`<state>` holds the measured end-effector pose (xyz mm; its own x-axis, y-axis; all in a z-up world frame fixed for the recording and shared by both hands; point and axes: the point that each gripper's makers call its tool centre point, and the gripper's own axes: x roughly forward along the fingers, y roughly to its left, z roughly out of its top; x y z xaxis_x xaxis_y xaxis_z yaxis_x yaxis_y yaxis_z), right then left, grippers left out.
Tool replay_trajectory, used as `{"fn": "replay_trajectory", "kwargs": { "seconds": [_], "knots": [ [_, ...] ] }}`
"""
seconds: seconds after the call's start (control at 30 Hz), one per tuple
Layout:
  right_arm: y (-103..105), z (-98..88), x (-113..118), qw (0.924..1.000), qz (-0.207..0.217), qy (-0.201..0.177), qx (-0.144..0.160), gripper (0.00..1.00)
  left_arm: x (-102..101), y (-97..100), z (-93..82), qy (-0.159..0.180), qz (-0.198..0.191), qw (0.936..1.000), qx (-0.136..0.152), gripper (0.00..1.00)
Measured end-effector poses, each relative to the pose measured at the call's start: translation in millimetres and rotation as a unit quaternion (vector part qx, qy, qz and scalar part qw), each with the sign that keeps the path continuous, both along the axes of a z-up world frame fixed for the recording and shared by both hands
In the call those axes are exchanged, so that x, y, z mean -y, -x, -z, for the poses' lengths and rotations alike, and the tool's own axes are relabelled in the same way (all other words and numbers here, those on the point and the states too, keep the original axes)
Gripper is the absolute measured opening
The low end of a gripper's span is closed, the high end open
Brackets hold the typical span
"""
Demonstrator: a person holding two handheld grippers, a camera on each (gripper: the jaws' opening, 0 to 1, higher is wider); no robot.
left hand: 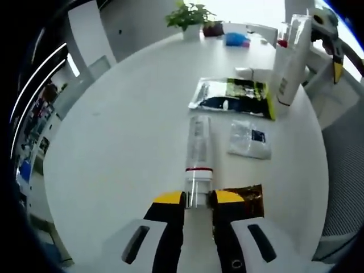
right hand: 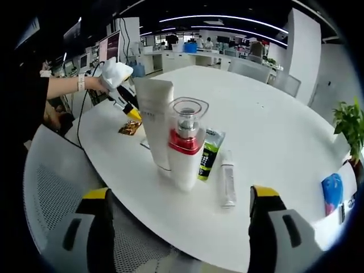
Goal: Arrange the skincare products in the storage area until every visible bottle or jar stands upright without overlapping.
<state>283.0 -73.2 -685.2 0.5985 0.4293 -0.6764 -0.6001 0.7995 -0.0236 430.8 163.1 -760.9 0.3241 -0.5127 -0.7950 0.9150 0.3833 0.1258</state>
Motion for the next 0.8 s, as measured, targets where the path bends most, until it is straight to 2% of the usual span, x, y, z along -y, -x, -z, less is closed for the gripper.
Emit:
{"fn": "replay_trajectory", "kwargs": {
  "seconds": [0.33, 0.43, 0.8],
  "knots": [
    [4.3, -2.1, -8.1, 0.9999, -0.010, -0.004, 0.003, 1.00, 2.5, 16.2, -10.1, 0.004, -0.021, 0.9998, -0.006, 0.14],
    [4.9, -1.4, -9.0, 0.9999, -0.012, -0.005, 0.004, 1.00, 3.1, 17.2, -16.8, 0.006, -0.024, 0.9997, 0.008, 0.14],
    [9.6, -1.9, -15.2, 0.9996, -0.021, -0.012, 0.017, 1.00, 5.0, 38.4, -33.5, 0.015, -0.025, 0.9994, 0.019, 0.14]
  ]
}}
